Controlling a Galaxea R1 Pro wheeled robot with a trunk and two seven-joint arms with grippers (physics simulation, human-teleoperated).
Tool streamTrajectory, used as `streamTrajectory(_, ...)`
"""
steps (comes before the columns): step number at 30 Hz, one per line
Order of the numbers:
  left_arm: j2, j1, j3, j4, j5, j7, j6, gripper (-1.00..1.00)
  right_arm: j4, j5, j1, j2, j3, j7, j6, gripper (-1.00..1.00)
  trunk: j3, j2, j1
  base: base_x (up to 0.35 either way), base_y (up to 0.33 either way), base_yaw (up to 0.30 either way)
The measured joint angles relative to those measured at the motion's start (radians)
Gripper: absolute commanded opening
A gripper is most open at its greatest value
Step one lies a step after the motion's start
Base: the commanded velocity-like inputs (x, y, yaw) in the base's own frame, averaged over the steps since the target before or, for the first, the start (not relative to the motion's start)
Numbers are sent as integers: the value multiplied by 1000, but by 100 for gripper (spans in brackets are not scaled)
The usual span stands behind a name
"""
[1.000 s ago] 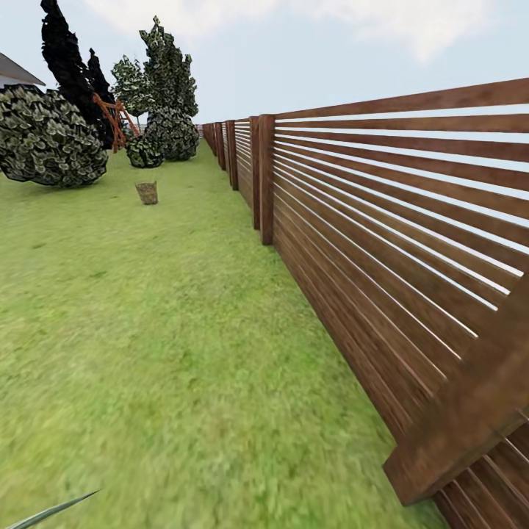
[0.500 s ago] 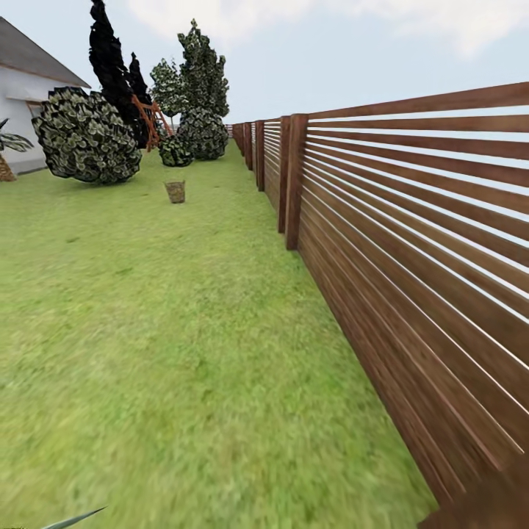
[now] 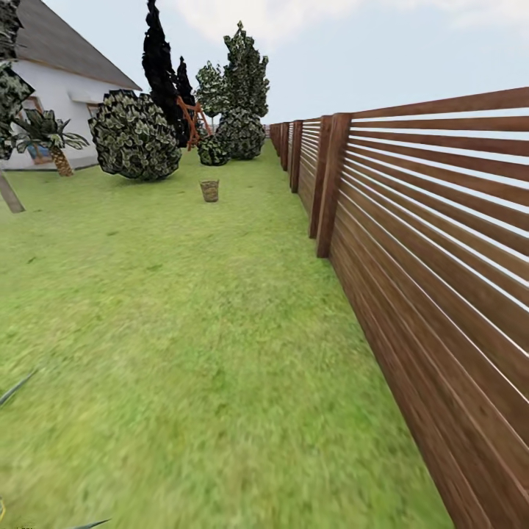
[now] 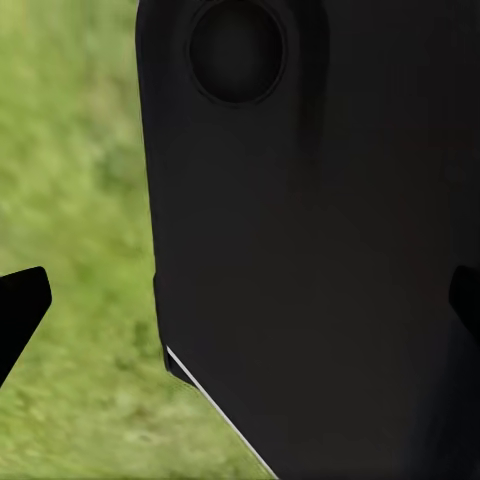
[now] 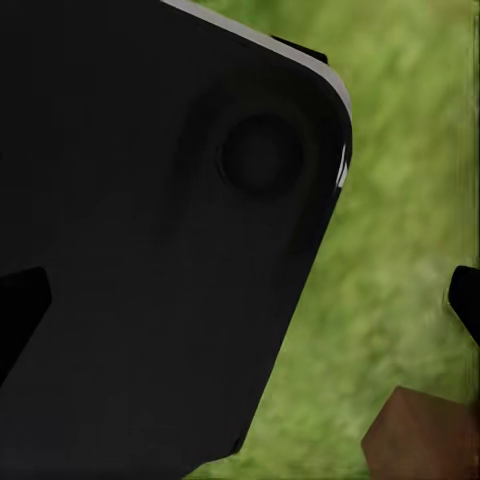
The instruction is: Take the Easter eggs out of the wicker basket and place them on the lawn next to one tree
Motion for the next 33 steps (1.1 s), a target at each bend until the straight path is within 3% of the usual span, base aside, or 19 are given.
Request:
streamTrajectory(27,0,0,0,0,0,0,0,100,0,0,0,0,-2,0,0,100,22,0,0,325,-111,245)
streamTrajectory(33,0,0,0,0,0,0,0,100,0,-7,0,0,-3,-1,0,100,25,0,0,325,-104,59)
